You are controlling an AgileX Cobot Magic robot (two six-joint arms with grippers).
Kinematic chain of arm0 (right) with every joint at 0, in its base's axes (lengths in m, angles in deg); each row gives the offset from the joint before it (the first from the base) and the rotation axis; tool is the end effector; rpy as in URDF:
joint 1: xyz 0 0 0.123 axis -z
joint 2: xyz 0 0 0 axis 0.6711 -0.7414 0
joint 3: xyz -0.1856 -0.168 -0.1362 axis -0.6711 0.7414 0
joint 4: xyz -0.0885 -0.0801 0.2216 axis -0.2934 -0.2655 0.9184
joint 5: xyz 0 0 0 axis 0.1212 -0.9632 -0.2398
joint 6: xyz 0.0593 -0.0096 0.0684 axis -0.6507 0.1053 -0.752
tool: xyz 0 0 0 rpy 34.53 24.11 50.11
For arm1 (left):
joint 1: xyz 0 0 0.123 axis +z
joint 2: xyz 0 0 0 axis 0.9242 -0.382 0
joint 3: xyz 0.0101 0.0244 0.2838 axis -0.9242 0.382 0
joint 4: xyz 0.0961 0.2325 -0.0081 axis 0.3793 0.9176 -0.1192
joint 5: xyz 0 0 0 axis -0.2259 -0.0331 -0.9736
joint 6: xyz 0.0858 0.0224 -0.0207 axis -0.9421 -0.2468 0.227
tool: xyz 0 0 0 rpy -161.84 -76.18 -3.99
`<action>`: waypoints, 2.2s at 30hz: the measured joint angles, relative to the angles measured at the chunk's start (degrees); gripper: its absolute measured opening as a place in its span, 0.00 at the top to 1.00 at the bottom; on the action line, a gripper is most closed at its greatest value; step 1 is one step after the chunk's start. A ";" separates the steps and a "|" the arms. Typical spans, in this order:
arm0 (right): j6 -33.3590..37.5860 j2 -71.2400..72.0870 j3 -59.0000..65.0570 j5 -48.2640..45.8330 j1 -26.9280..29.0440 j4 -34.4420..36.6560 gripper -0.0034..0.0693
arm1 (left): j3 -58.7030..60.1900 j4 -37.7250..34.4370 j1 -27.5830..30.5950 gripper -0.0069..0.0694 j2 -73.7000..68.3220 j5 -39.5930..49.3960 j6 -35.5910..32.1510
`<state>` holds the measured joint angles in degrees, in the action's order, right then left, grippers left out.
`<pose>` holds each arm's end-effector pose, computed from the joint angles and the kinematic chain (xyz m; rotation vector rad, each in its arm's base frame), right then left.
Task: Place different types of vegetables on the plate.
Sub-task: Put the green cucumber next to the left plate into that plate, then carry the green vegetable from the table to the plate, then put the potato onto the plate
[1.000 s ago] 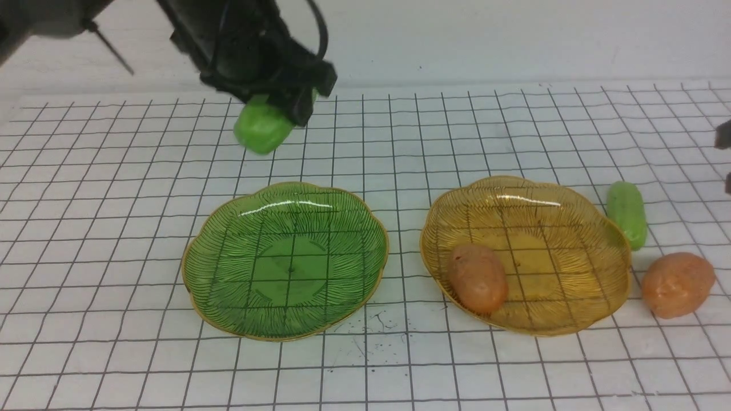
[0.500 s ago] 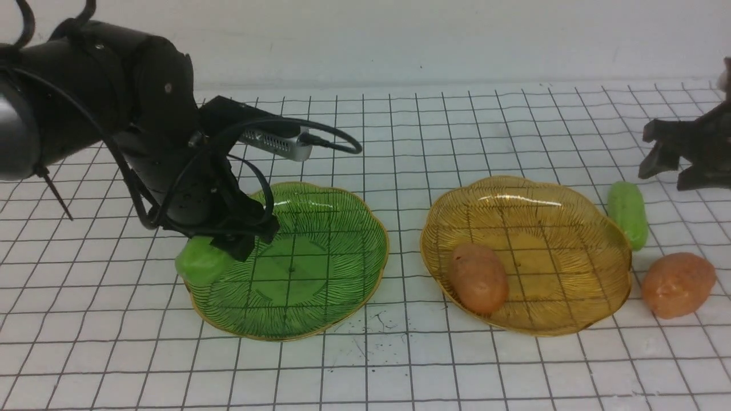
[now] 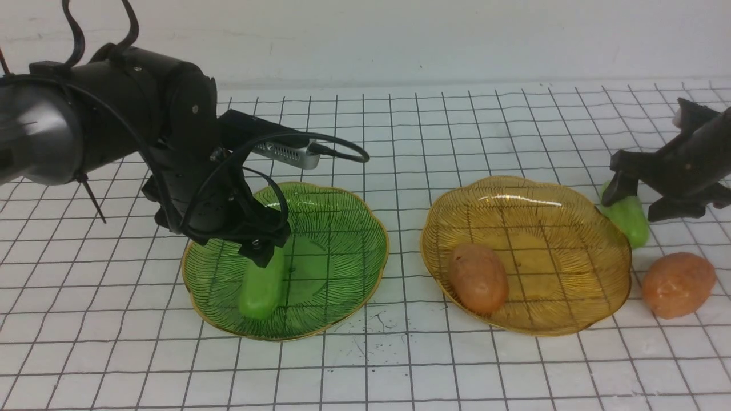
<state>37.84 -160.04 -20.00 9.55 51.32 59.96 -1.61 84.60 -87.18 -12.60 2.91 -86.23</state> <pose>0.4464 -0.0454 0.1599 0.3582 2.7931 0.4112 0.3413 -0.1136 0.2515 0.5276 2.7850 0.0558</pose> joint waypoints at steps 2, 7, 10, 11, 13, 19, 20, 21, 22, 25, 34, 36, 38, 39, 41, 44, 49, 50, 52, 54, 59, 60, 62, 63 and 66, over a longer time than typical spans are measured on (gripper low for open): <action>0.00 0.00 -0.07 0.06 0.18 0.00 0.44 | -0.72 0.07 0.00 0.11 0.00 0.92 0.10; -0.51 1.78 -2.99 -2.65 1.78 -0.62 0.43 | -4.13 3.55 0.00 0.45 1.48 6.38 1.99; -1.08 5.51 -6.29 -4.87 2.28 -0.22 0.43 | -5.06 5.82 0.00 0.75 4.09 7.95 3.12; -1.40 6.91 -7.43 -5.49 2.28 0.42 0.43 | -5.11 6.19 0.00 0.81 4.88 7.99 3.39; -2.39 11.13 -10.06 -7.59 1.29 3.52 0.43 | -5.11 6.72 0.00 0.89 8.37 8.70 5.12; -1.70 16.71 -11.69 -12.48 -9.04 9.81 0.43 | -4.84 3.72 0.00 0.92 18.47 8.72 7.65; -1.48 16.75 -11.69 -12.78 -12.04 10.14 0.43 | -4.60 2.93 0.00 0.92 19.73 8.43 7.65; -1.20 16.69 -11.62 -12.78 -15.16 10.33 0.43 | -3.67 1.89 0.00 0.92 22.65 7.30 7.58; -0.83 16.31 -11.47 -12.73 -18.32 10.33 0.43 | -2.68 1.21 0.00 0.92 24.68 6.43 7.58; 0.03 14.43 -11.47 -10.18 -27.23 10.33 0.43 | 1.51 0.41 0.00 0.92 30.29 4.62 7.58; 0.33 3.83 -11.47 1.99 -40.93 10.28 0.43 | 15.80 -1.97 0.00 0.92 44.82 4.27 7.58; -0.88 1.45 -11.47 3.35 -41.85 10.75 0.43 | 19.20 -2.36 0.00 0.92 47.91 3.82 7.58; -1.81 0.26 -11.47 3.49 -42.04 11.25 0.43 | 20.69 -2.36 0.00 0.92 49.34 3.29 7.58; -2.56 -0.49 -11.47 3.49 -42.05 11.95 0.41 | 22.09 -2.41 0.00 0.92 50.69 2.76 7.58; -3.47 -1.39 -11.40 3.33 -42.05 13.32 0.36 | 25.18 -2.41 0.00 0.92 53.74 1.95 7.58; -3.84 -1.46 -11.40 2.84 -42.05 13.93 0.28 | 27.36 -2.41 0.00 0.92 55.64 1.21 7.63; -4.01 -1.18 -15.31 -8.12 -40.50 10.67 0.16 | 28.63 -2.41 0.00 0.92 56.92 -0.03 7.68; -4.01 -1.07 -15.98 -9.63 -40.33 10.40 0.16 | 28.63 -2.41 0.00 0.92 56.92 -0.03 7.68; -4.61 -0.32 -20.58 -18.03 -37.93 6.04 0.17 | 28.63 -2.41 0.00 0.92 56.92 -0.03 7.75; -6.24 2.15 -23.64 -20.79 -35.23 0.55 0.24 | 28.63 -2.49 0.00 0.92 56.92 -0.21 7.75; -10.94 13.88 -19.28 -21.81 -29.19 -12.90 0.50 | 28.63 -2.54 0.00 0.92 56.92 -1.47 7.75; -12.02 17.32 -16.25 -21.87 -27.65 -15.67 0.56 | 28.63 -2.54 0.00 0.92 56.92 -1.55 7.75; -12.85 21.04 -12.25 -22.29 -25.37 -17.99 0.62 | 28.63 -2.54 0.00 0.92 56.92 -1.55 7.62; -13.01 22.51 -9.87 -22.41 -23.78 -19.04 0.65 | 28.63 -2.54 0.00 0.92 56.92 -1.55 7.57; -13.46 27.13 -2.73 -22.65 -17.47 -20.30 0.73 | 28.63 -2.54 0.00 0.92 56.92 -1.55 7.57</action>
<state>24.38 -132.91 -22.73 -13.10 33.85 39.65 27.02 82.06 -87.18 44.32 1.36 -78.66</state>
